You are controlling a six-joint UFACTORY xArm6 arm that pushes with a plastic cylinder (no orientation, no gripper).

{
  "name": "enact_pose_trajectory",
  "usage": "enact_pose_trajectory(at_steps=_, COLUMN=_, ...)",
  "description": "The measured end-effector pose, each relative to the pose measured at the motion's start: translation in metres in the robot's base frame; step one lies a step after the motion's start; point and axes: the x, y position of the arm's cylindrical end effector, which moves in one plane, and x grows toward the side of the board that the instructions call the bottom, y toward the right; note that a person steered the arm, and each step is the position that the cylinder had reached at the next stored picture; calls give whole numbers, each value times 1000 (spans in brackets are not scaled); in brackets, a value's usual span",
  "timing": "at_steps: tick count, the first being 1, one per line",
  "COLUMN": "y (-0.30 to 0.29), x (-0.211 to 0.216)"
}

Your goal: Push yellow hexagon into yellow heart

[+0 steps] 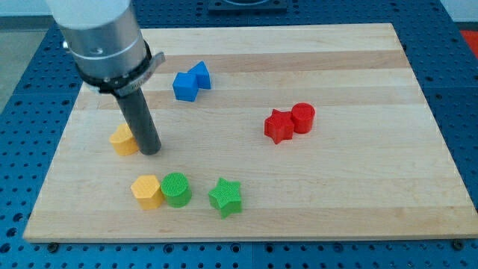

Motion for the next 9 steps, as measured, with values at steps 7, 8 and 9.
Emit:
enact_pose_trajectory(at_steps=7, y=-61, x=121)
enact_pose_trajectory(at_steps=8, y=10, x=122)
enact_pose_trajectory(at_steps=9, y=69, x=120)
